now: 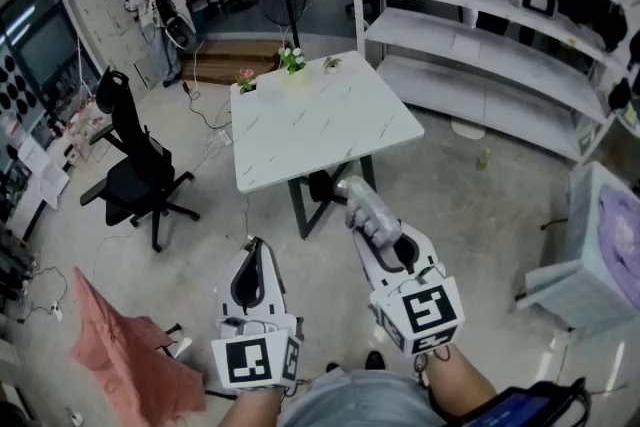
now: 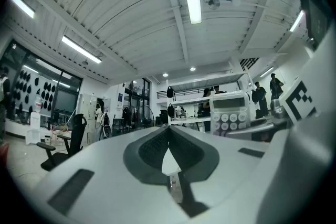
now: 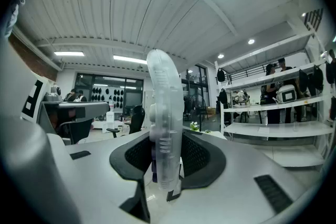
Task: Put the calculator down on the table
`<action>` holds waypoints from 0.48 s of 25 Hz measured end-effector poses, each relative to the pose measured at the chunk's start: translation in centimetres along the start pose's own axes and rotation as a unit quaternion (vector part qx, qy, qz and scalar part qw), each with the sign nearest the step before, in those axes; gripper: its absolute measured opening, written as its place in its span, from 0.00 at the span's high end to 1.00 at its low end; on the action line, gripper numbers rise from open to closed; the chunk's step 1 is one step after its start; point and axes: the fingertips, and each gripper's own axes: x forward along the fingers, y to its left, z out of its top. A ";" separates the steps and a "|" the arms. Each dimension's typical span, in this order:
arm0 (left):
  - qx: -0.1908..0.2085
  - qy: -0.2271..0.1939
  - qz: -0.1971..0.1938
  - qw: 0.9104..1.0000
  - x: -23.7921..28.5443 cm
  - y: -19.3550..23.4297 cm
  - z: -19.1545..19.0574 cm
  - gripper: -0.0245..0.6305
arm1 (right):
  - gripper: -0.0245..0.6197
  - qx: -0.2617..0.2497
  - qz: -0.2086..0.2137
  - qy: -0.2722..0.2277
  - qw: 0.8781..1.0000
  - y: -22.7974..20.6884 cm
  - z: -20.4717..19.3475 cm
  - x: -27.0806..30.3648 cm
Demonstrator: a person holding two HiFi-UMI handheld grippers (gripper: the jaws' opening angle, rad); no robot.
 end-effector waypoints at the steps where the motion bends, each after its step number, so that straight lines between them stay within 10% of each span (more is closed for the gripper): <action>1: 0.000 0.002 0.000 1.000 0.1 0.0 -0.1 0.95 | 0.74 -0.001 0.000 -0.002 1.000 -0.1 0.0 0.1; 12: 0.003 0.021 0.014 1.000 1.1 -0.9 -1.5 0.95 | 0.74 0.024 0.003 -0.001 1.000 -3.0 -0.6 -0.2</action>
